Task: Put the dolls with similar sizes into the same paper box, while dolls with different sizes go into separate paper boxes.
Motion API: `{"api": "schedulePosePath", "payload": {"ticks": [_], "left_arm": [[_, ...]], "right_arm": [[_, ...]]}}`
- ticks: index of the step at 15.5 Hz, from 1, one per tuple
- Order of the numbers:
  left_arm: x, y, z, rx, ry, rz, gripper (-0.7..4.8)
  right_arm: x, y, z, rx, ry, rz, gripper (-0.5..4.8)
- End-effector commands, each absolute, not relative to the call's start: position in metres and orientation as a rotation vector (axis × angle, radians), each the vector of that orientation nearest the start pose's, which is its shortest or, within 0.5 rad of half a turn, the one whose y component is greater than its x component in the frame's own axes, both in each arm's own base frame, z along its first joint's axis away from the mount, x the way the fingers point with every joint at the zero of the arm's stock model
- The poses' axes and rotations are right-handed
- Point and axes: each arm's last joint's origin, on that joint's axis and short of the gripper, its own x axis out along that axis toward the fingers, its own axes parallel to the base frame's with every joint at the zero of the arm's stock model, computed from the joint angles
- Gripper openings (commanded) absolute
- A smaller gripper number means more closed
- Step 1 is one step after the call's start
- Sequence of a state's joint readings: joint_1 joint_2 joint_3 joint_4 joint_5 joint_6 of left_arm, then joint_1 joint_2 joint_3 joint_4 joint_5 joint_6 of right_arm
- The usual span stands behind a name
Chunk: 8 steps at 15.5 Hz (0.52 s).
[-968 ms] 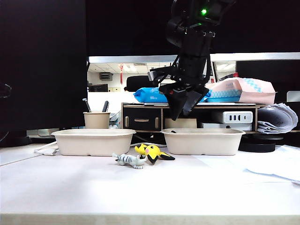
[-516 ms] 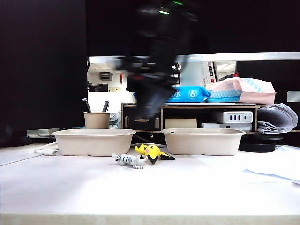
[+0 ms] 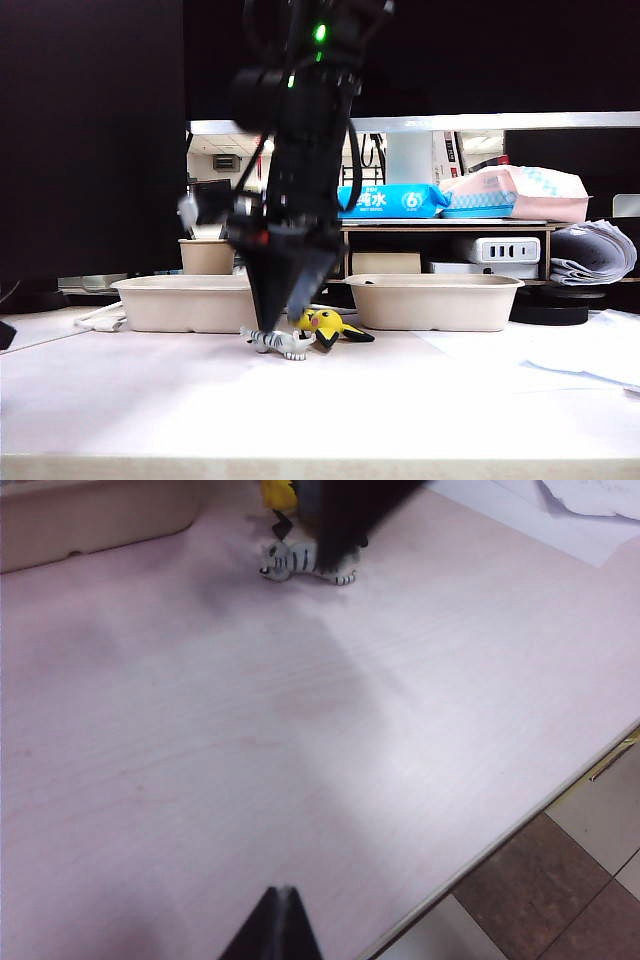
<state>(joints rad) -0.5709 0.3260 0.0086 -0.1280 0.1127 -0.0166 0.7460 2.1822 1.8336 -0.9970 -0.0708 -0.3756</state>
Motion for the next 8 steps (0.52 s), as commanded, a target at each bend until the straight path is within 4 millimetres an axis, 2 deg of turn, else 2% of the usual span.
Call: {"api": "schedulePosePath", "payload": {"ticks": [1, 8], "left_arm": [[0.0899, -0.0616, 0.1281, 0.087, 0.437, -0.67, -0.05], [0.0925, -0.0576, 0.1283, 0.061, 0.44, -0.626, -0.05]], "right_arm": [[0.3277, 0.3023, 0.1932, -0.761, 1.181, 0.933, 2.43], [0.3344, 0.3024, 0.1869, -0.75, 1.163, 0.924, 2.41]]}}
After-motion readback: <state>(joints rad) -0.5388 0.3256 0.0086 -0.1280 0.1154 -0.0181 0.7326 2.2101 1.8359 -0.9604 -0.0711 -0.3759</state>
